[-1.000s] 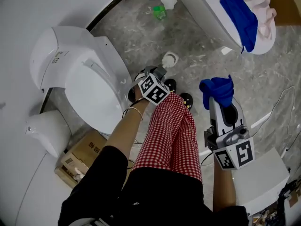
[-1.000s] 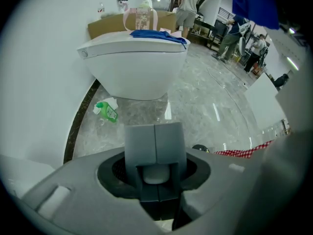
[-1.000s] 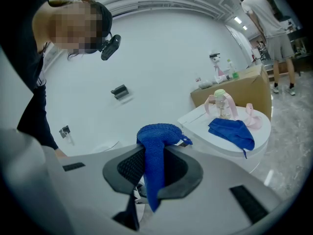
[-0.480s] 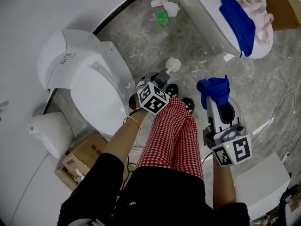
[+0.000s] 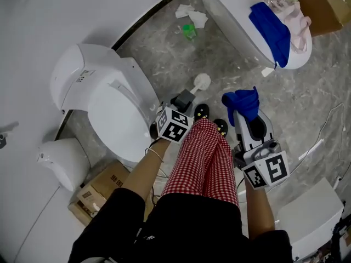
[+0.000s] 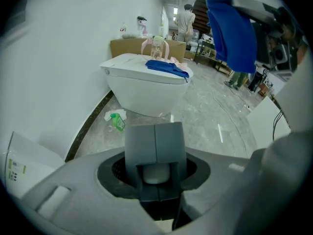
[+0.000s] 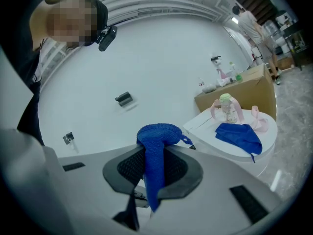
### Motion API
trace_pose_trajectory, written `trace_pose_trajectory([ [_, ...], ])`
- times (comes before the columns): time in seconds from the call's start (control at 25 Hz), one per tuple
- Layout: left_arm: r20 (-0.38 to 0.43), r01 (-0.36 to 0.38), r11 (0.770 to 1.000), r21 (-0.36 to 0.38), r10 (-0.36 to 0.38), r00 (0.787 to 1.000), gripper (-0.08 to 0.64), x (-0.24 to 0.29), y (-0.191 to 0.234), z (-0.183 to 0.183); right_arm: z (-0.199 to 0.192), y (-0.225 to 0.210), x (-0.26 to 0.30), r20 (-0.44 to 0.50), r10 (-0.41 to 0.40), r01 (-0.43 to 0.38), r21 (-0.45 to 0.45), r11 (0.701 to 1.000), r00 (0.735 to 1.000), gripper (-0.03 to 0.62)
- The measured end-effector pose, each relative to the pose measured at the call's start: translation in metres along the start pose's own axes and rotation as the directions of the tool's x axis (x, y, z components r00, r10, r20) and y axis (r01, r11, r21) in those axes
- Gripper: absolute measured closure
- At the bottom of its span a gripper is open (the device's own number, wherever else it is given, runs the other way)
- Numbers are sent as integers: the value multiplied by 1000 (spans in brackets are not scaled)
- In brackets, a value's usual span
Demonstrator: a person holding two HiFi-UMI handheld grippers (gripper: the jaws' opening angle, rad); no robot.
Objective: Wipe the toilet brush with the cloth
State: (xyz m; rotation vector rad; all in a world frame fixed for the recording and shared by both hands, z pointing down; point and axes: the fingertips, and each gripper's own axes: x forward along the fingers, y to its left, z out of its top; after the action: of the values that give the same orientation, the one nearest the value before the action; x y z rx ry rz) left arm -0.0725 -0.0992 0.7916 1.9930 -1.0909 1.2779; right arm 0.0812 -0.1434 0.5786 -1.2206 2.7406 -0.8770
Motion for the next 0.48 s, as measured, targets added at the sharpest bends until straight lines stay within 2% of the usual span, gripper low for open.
trace_pose_trajectory([
  [0.2,27,-15,1000,-21,16,1000,391,-16,1,7,8,3,-3,15,-2,2,-7,1000,1000,526],
  [0.48,68,-19,1000,-9,20,997,391,-39,-1,20,21,10,-7,40,-5,5,-3,1000,999,526],
])
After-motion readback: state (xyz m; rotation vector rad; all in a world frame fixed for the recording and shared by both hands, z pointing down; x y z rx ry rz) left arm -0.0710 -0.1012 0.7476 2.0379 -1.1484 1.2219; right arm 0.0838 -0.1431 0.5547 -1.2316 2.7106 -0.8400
